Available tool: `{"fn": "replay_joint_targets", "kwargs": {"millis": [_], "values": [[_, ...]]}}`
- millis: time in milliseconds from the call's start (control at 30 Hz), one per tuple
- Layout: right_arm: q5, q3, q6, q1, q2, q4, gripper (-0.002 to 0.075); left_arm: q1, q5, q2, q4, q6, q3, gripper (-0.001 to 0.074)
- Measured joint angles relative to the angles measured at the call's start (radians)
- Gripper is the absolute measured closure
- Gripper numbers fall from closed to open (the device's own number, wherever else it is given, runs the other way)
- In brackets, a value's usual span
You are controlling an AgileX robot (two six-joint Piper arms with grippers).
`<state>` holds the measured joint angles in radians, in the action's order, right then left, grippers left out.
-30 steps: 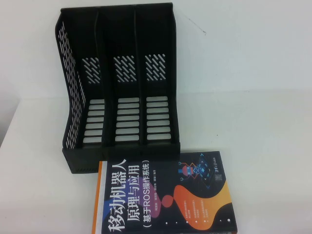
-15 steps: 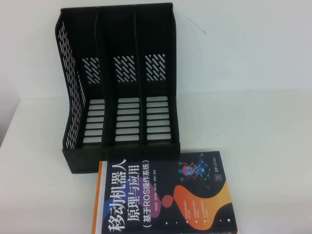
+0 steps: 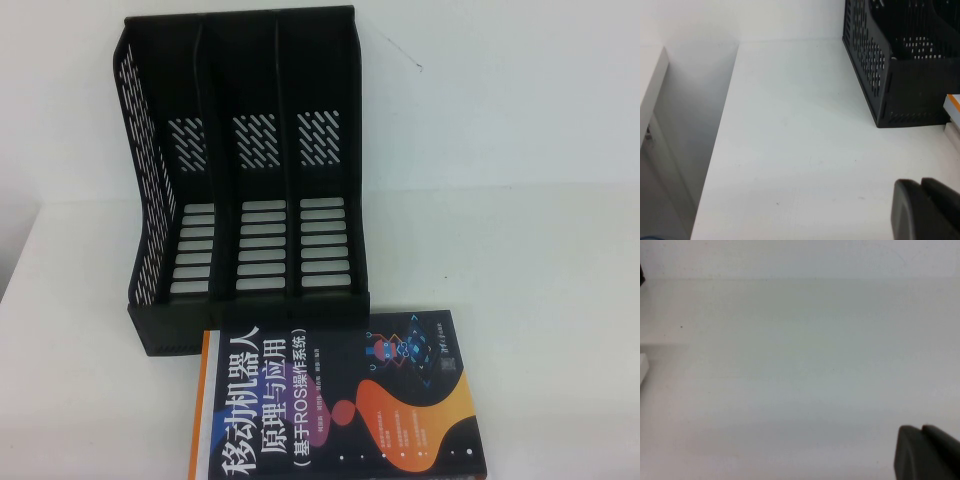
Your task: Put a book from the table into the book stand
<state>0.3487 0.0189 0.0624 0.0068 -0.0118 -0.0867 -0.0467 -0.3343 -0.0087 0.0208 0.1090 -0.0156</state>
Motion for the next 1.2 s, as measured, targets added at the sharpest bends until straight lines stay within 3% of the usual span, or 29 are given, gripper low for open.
{"fn": "replay_joint_targets", "kwargs": {"millis": [633, 733, 867, 1033, 1200], "values": [[0.000, 0.000, 0.000, 0.000, 0.000, 0.000, 0.0729, 0.000, 0.021, 0.000, 0.000, 0.000, 0.000, 0.0738], [-0.014, 0.002, 0.000, 0.000, 0.000, 0.000, 0.0729, 0.000, 0.109, 0.000, 0.005, 0.000, -0.007, 0.0737], [-0.116, 0.010, 0.000, 0.000, 0.000, 0.000, 0.0729, 0.000, 0.373, 0.000, 0.054, 0.000, -0.007, 0.0737], [-0.393, 0.010, 0.000, 0.000, 0.000, 0.000, 0.0729, 0.000, 0.676, 0.000, 0.080, 0.000, -0.007, 0.0738], [-0.630, 0.010, 0.000, 0.000, 0.000, 0.002, 0.0729, 0.000, 0.865, -0.001, 0.081, 0.000, -0.007, 0.0737]]}}
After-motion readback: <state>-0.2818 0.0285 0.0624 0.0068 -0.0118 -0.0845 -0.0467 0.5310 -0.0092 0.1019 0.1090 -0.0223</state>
